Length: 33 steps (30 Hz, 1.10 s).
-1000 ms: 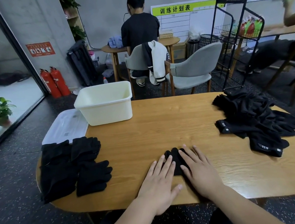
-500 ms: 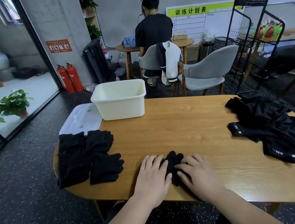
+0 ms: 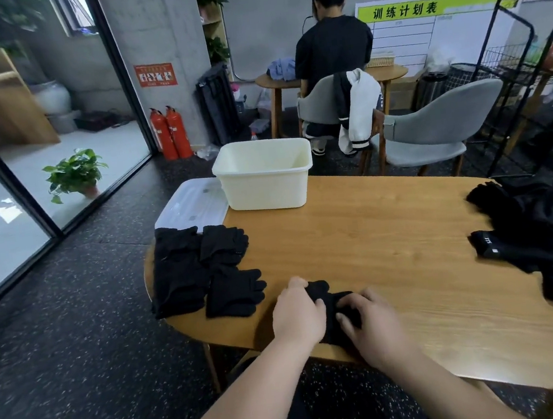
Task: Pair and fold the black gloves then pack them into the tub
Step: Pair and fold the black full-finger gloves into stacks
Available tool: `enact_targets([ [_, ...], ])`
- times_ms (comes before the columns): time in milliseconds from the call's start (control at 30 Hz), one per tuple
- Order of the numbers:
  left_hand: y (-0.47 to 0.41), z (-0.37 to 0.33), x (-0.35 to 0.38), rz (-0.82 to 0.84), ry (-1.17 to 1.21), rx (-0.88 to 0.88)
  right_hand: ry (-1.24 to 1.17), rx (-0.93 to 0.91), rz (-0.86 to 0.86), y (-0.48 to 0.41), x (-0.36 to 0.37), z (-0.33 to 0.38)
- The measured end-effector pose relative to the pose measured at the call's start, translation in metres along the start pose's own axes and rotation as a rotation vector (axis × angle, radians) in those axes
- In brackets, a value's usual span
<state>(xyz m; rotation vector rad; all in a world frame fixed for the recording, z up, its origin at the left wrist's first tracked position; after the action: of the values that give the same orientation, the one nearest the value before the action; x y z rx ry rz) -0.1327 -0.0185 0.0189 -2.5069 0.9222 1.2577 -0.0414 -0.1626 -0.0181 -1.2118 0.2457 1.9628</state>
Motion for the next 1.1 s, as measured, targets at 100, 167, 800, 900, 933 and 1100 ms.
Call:
enact_targets([
  [100,-0.004,0.003,-0.008,-0.022,0.142,-0.022,-0.029,0.038,0.018,-0.003,0.003,0.007],
  [167,-0.003,0.004,-0.017,-0.072,0.191,0.037,-0.039,0.055,0.026,-0.008,0.004,0.013],
  [800,-0.045,0.099,-0.132,-0.311,-0.072,0.102,0.103,-0.361,0.15,-0.061,0.058,0.148],
  [900,-0.042,0.112,-0.12,-0.307,-0.299,0.175,0.204,-0.371,0.246,-0.052,0.064,0.148],
  [933,-0.041,0.113,-0.117,-0.347,-0.398,0.206,0.222,-0.384,0.243,-0.05,0.063,0.148],
  [1100,-0.044,0.117,-0.104,-0.349,-0.629,0.335,0.343,-0.494,0.334,-0.046,0.065,0.145],
])
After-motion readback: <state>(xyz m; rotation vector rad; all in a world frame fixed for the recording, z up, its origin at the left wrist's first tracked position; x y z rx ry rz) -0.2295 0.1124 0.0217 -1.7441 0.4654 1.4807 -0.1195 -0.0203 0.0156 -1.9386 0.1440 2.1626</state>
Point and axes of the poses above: each hand's wrist, its own y-axis away from the middle knuckle, its own x-axis out of the palm, z = x × y, the point moved 1 cm from there along -y, towards the middle knuckle, and after that the axes turned 6 degrees about -z, right-handed, at the moved point
